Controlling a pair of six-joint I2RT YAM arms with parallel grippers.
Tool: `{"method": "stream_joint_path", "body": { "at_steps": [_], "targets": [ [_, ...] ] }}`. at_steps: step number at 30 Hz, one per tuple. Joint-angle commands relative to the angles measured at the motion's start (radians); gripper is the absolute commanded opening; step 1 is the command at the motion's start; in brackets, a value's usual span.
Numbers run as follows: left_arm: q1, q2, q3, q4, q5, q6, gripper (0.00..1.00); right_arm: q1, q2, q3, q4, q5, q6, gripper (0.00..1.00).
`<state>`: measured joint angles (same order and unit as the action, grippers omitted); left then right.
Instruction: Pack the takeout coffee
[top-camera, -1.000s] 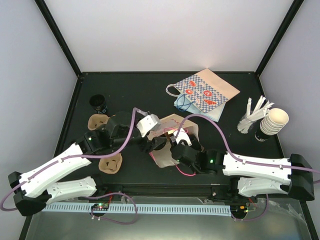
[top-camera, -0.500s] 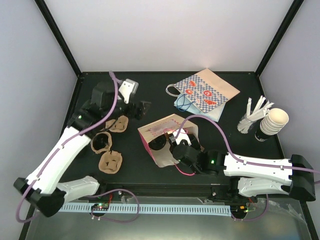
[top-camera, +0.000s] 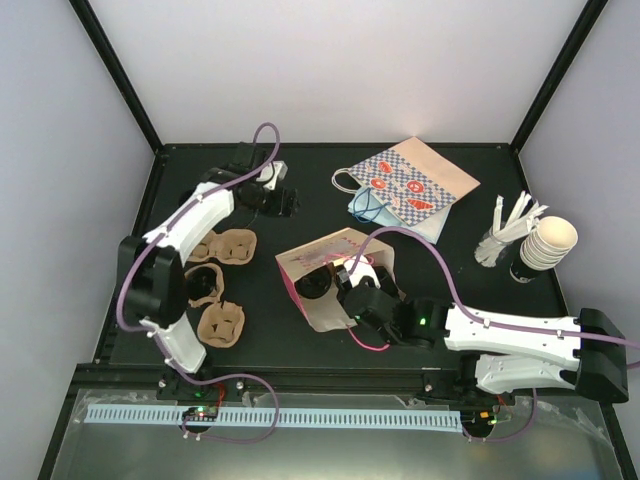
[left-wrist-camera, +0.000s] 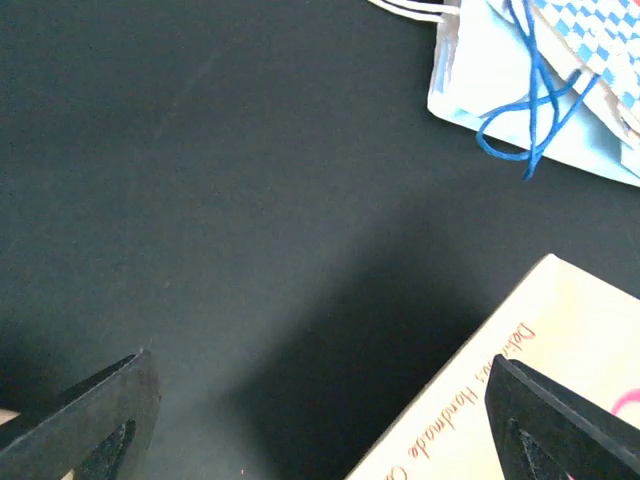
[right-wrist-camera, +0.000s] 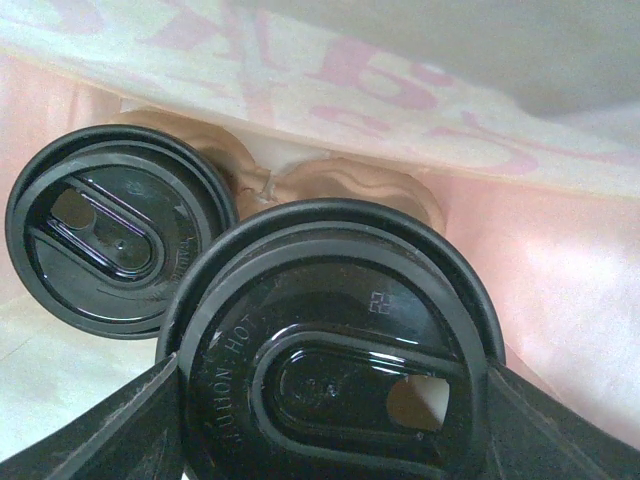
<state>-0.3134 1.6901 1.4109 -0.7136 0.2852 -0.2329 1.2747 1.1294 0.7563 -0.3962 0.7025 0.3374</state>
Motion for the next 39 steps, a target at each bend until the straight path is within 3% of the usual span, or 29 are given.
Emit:
{"method": "stream_joint_path", "body": {
  "at_steps": [1,9,39],
  "targets": [
    [0.010,0.098,0.106,-0.020,0.061,-0.021,0.90,-0.010,0.009,-0.014,0.047,-0.012,-0.007,0.45],
    [0.000,0.290,0.210,-0.006,0.224,-0.020,0.80,-0.017,0.032,-0.013,0.054,-0.012,-0.019,0.45],
    [-0.052,0.472,0.221,0.068,0.484,0.009,0.71,-0.033,0.091,0.004,0.033,-0.012,-0.053,0.43]
  ]
}}
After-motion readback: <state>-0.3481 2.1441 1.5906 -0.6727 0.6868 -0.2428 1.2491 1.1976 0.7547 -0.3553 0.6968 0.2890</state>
